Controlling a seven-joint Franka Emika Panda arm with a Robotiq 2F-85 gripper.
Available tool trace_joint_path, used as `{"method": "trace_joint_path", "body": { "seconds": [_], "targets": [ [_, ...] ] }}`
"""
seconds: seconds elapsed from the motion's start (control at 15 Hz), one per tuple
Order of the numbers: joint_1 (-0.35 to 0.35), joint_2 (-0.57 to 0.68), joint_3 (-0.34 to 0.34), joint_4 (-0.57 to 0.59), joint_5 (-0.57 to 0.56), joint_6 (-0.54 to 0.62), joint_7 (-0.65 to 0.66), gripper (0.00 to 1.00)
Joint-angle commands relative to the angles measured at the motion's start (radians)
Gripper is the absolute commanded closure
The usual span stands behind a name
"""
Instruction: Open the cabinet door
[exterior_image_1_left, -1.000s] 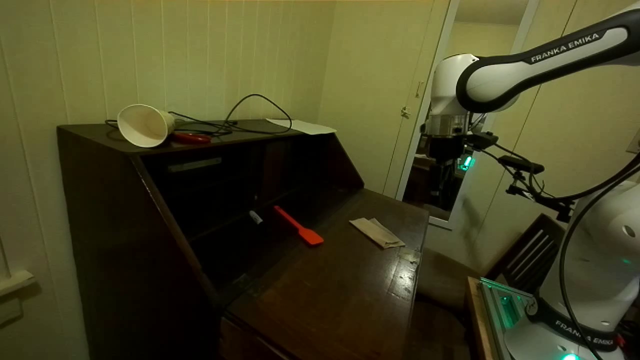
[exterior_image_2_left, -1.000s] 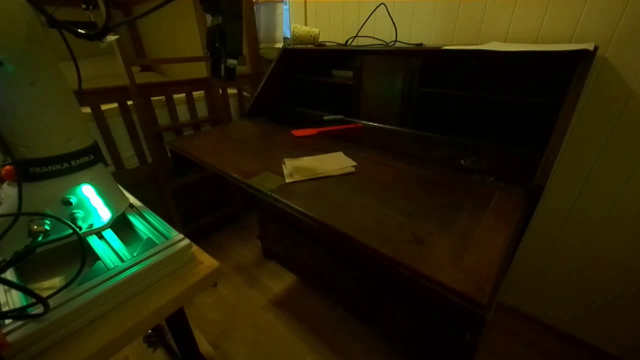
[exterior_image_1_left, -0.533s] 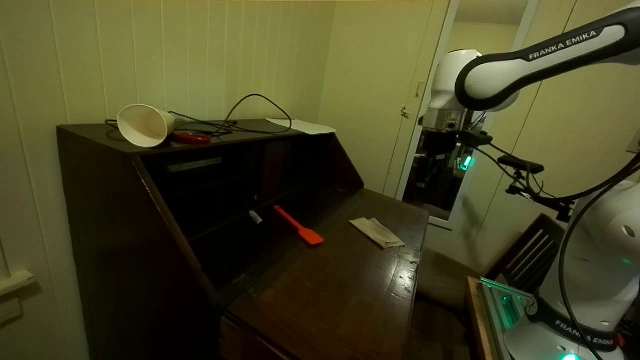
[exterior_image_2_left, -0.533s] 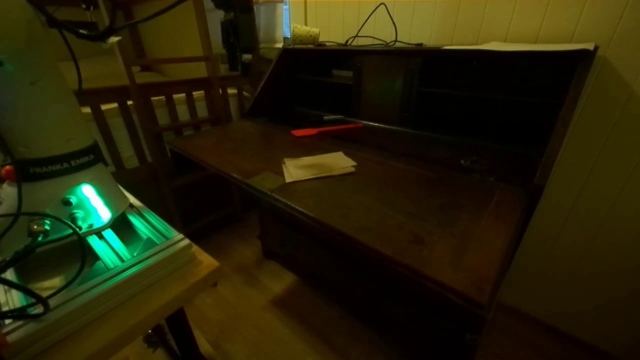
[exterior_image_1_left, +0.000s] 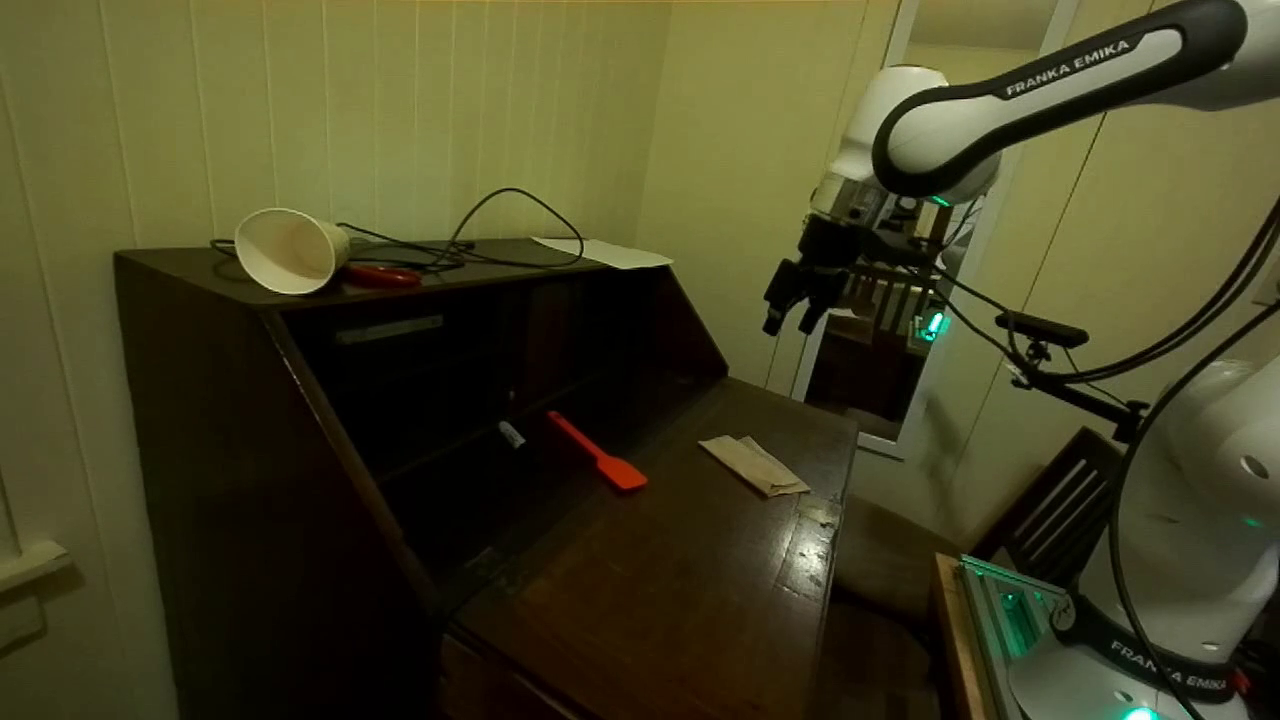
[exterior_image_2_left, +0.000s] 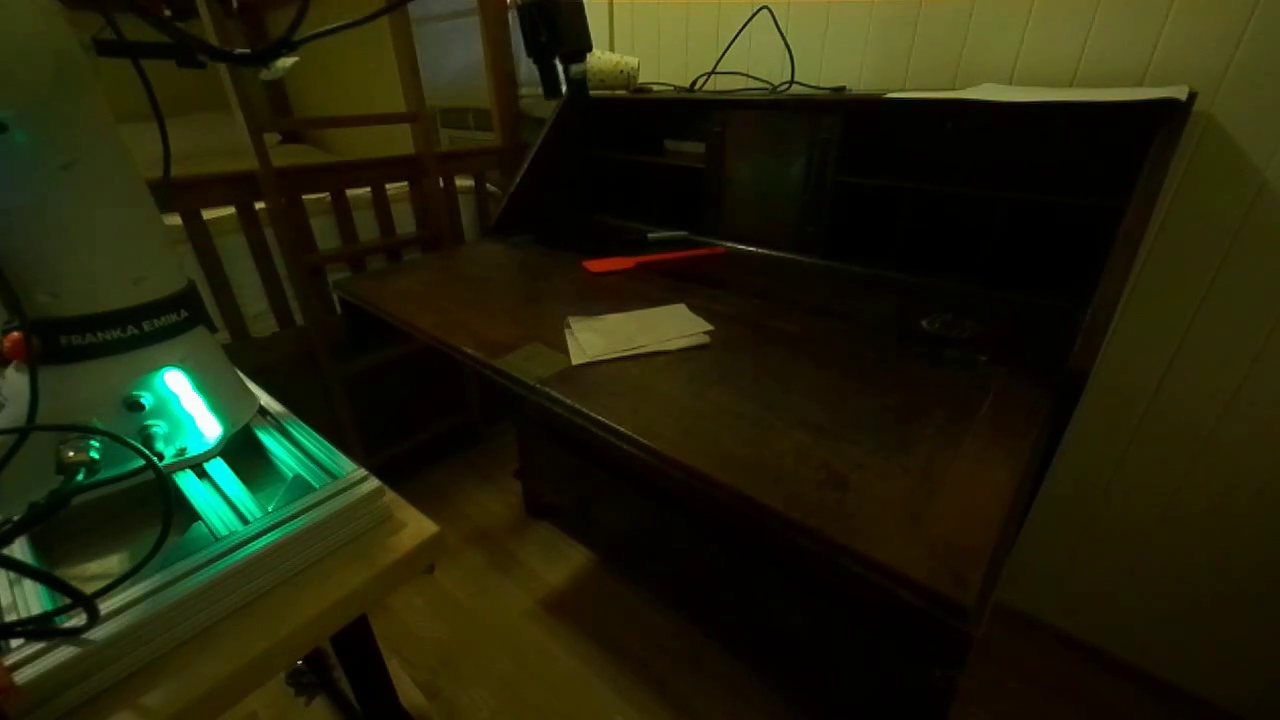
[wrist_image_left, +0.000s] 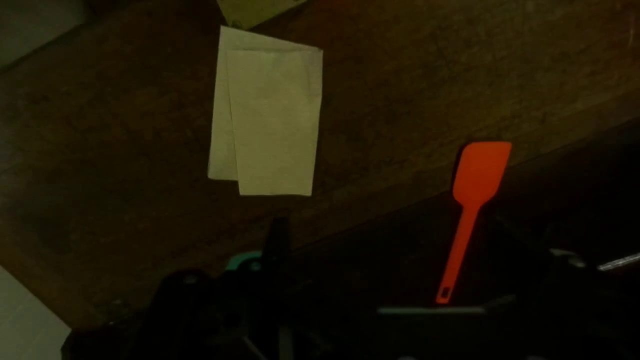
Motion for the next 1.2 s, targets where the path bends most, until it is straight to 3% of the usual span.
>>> {"method": "trace_joint_path", "body": {
  "seconds": [0.0,0.07,0.4,0.6,0.8,0.93,1.13],
  "targets": [
    [0.040,0.081,-0.013,0.081,0.089,-0.031,-0.039,0.00],
    [0.010,0.044,0.005,0.037,0.039,-0.001,-0.005,0.00],
    [0.026,0.074,0.003,0.062,0.063,-0.008,-0.016,0.00],
    [0.031,0.120,0.038,0.043,0.069,0.139,0.079,0.00],
    [0.000,0.199,0.108,0.026,0.003,0.359,0.254,0.00],
    [-0.053,0.271,0.166,0.034,-0.112,0.491,0.415,0.00],
    [-0.261,0.352,0.304,0.076,-0.354,0.573,0.655,0.00]
  ]
}}
